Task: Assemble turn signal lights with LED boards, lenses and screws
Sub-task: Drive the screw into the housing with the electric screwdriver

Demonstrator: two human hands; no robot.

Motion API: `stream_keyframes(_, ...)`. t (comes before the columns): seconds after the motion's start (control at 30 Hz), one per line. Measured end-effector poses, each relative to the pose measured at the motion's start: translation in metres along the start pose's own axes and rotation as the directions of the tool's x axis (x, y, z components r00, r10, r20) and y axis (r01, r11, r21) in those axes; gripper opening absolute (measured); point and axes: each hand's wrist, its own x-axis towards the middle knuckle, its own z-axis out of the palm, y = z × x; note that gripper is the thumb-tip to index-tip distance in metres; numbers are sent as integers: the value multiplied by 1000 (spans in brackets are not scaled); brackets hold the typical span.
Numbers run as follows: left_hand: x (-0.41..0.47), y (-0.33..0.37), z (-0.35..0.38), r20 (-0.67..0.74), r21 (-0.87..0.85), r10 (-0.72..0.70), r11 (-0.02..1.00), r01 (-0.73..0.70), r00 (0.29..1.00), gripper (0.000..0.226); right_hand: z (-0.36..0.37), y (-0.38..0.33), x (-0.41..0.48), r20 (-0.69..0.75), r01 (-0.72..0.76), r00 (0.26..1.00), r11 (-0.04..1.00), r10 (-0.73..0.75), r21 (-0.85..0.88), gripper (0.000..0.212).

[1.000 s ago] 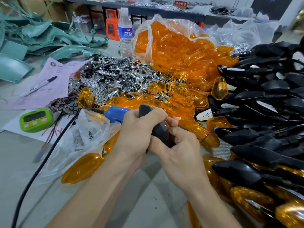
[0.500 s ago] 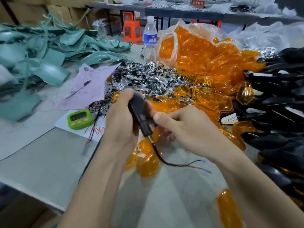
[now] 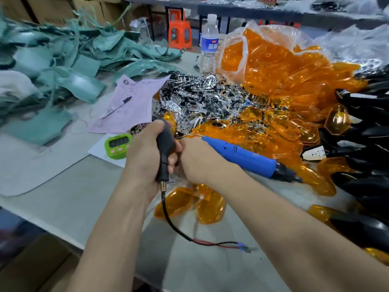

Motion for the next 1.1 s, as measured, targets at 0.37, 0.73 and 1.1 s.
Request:
stream_keyframes(0.37, 3, -9, 4, 32, 21, -10, 1000, 9, 999, 46, -3, 16, -18, -190, -246, 926, 904, 325, 349, 35)
stream_keyframes(0.73, -5, -21, 36, 64, 79, 12, 997, -18, 998, 57, -34, 49, -79, -431, -217, 731, 779, 529, 588, 16)
stream_keyframes(1.1, -12, -83, 88, 198, 526, 368, 742, -415, 909, 54, -35, 78, -128, -439, 181, 693, 451, 572, 874, 25)
